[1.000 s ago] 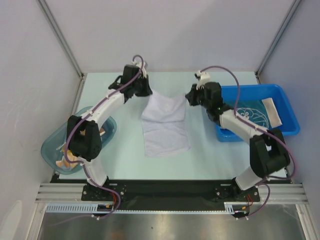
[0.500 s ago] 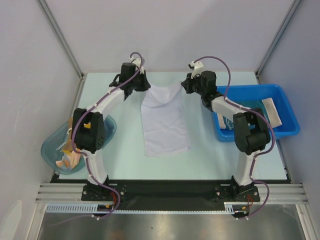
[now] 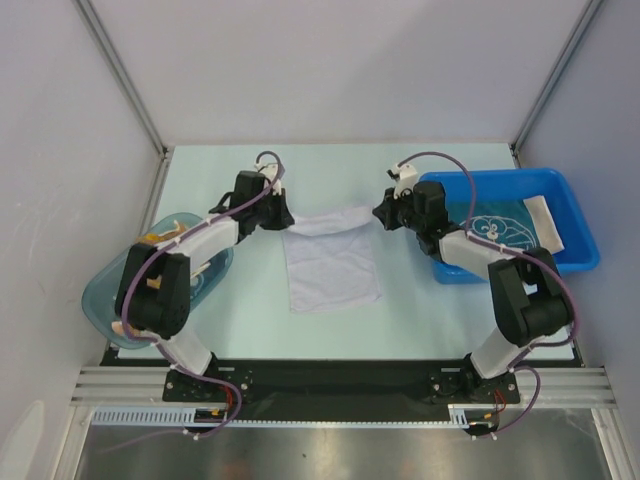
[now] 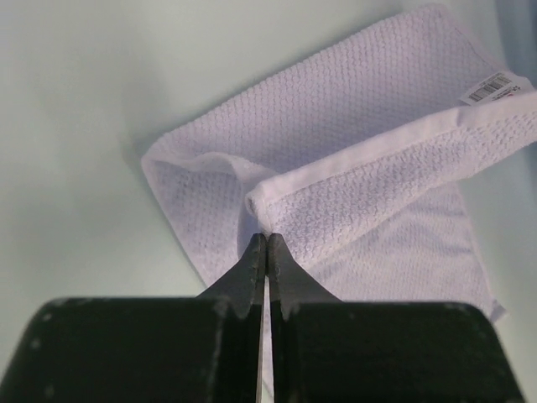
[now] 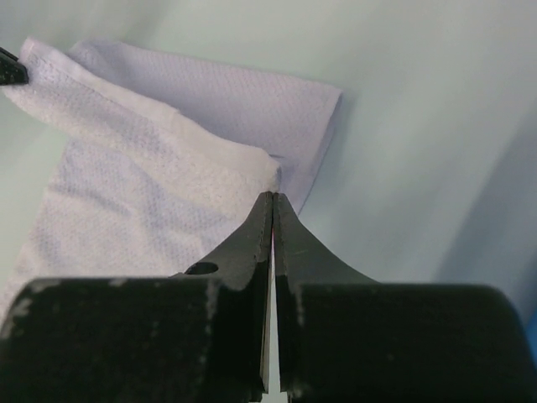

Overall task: Fold and stack the towels
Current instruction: Fold the towel

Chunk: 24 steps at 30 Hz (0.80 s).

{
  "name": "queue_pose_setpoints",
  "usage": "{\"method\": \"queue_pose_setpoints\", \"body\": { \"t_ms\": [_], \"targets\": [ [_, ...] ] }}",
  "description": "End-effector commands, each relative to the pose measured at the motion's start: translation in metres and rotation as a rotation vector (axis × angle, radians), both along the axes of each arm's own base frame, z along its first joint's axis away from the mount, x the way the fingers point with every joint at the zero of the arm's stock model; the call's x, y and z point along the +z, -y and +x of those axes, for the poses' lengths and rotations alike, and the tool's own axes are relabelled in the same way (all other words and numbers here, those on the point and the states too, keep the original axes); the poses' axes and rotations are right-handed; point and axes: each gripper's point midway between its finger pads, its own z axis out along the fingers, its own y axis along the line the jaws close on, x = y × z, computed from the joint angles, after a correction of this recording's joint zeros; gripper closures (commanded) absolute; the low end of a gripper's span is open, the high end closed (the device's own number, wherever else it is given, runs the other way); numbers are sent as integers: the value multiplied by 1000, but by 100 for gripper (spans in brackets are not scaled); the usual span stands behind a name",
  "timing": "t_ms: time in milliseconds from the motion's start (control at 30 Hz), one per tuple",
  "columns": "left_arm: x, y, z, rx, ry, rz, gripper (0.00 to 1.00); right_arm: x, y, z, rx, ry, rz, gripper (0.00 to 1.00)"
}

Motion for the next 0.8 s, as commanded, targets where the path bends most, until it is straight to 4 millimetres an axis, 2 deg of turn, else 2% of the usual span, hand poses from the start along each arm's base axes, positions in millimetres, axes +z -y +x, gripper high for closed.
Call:
{"method": "queue_pose_setpoints", "body": {
  "t_ms": [0, 67, 100, 167, 233, 267, 300, 400, 600, 767],
  "targets": [
    [35, 8, -13, -29, 101, -46, 100, 27, -1, -19, -24, 31, 49, 100],
    [40, 10, -26, -29, 105, -46, 99, 22, -1, -31, -30, -5, 56, 100],
    [33, 9, -34, -29, 86, -35, 100, 19, -2, -36, -29, -20, 60, 100],
    [32, 10, -46, -30, 82, -28, 100, 13, -7, -53, -15, -48, 65, 100],
    [19, 7, -59, -23, 52, -18, 100, 8, -9, -65, -16, -73, 60, 100],
    [20, 6, -65, -16, 50, -27, 100, -1, -13, -76, -6, -96, 52, 100],
    [10, 3, -73, -6, 27, -19, 100, -5, -13, -81, -16, -109, 52, 100],
    [1, 0, -91, 11, 9, -10, 99, -15, -19, -99, 0, -128, 42, 100],
    [-20, 5, -123, -1, -57, -4, 100, -31, -5, -118, -62, -183, 6, 100],
    [-24, 8, -136, 1, -65, -27, 100, -42, 9, -130, -106, -222, -34, 100]
  ]
}}
